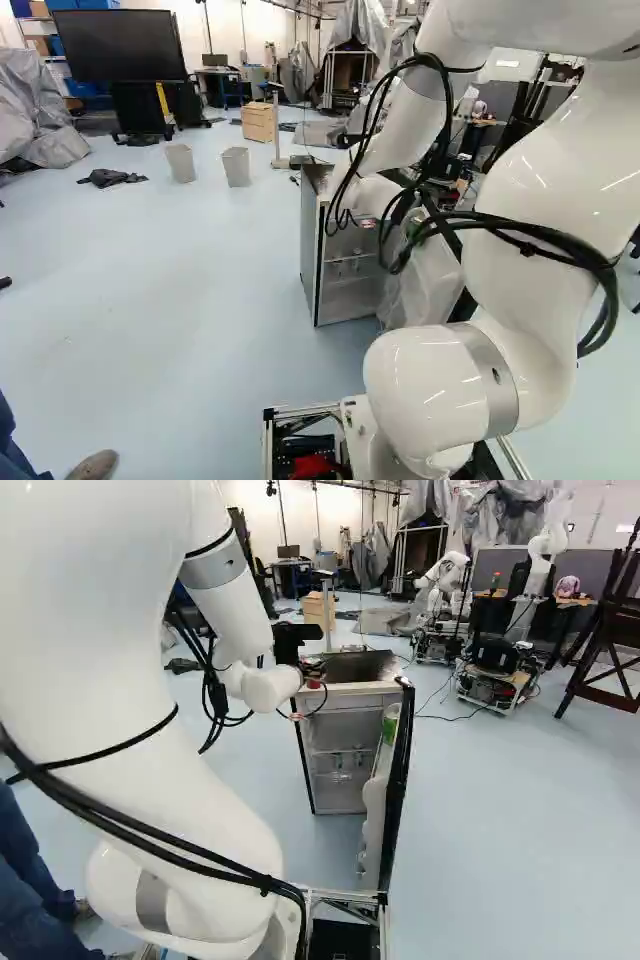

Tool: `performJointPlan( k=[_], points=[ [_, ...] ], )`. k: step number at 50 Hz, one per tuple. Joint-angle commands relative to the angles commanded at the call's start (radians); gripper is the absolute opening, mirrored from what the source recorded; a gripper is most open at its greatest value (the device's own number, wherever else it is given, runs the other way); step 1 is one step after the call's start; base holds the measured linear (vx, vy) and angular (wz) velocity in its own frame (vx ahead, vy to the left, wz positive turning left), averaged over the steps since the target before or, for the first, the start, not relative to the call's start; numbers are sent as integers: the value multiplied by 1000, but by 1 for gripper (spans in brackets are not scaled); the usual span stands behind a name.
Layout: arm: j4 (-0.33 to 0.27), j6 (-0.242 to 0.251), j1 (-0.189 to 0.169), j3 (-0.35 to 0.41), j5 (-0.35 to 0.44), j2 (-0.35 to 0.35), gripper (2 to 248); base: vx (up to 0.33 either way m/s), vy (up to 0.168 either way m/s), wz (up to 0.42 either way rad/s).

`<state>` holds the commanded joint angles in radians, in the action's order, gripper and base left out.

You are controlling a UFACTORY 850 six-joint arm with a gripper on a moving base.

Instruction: Grab a drink from the fridge

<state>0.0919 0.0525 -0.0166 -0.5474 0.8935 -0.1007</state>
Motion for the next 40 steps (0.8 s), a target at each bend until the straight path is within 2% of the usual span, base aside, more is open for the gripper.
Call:
performJointPlan(
  k=[40],
  points=[
    [-48, 0, -40, -146, 0, -145, 94, 0, 0, 0]
  ],
)
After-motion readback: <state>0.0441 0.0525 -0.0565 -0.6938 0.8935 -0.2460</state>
